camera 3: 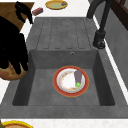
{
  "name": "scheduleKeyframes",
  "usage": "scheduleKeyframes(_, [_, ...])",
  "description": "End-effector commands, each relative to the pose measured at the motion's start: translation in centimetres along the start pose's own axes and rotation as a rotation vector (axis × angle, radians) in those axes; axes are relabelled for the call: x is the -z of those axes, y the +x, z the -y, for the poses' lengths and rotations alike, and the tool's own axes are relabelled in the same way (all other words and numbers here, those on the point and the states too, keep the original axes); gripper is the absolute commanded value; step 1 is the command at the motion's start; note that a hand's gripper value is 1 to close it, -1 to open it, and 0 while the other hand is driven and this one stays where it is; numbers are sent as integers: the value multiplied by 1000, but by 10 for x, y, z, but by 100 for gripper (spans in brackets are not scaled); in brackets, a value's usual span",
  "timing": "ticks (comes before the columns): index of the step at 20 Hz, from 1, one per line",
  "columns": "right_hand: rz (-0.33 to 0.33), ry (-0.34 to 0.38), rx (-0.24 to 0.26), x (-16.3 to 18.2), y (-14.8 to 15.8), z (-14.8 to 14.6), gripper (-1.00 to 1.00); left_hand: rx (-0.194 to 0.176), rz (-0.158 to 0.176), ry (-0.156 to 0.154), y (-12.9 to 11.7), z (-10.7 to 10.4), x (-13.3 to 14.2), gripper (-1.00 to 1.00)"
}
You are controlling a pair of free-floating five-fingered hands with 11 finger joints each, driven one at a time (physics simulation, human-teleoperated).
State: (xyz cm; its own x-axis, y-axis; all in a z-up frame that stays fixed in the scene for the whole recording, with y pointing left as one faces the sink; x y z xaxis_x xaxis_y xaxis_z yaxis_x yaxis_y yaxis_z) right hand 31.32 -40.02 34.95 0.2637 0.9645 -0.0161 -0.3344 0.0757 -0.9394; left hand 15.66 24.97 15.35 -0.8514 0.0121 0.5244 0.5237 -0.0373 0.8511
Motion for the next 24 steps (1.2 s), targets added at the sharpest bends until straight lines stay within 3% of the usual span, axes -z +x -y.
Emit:
scheduleKeyframes(1, [9, 7, 24, -12, -27, 11, 100, 0, 0, 0, 0, 0, 0, 0])
scheduleKeyframes(11, [8, -49, 17, 4, -108, -9, 100, 0, 0, 0, 0, 0, 0, 0])
scheduleKeyframes(15, [36, 8, -9, 24, -134, -39, 100, 0, 0, 0, 0, 0, 0, 0])
scheduleKeyframes(24, [24, -28, -17, 54, -182, -106, 100, 0, 0, 0, 0, 0, 0, 0])
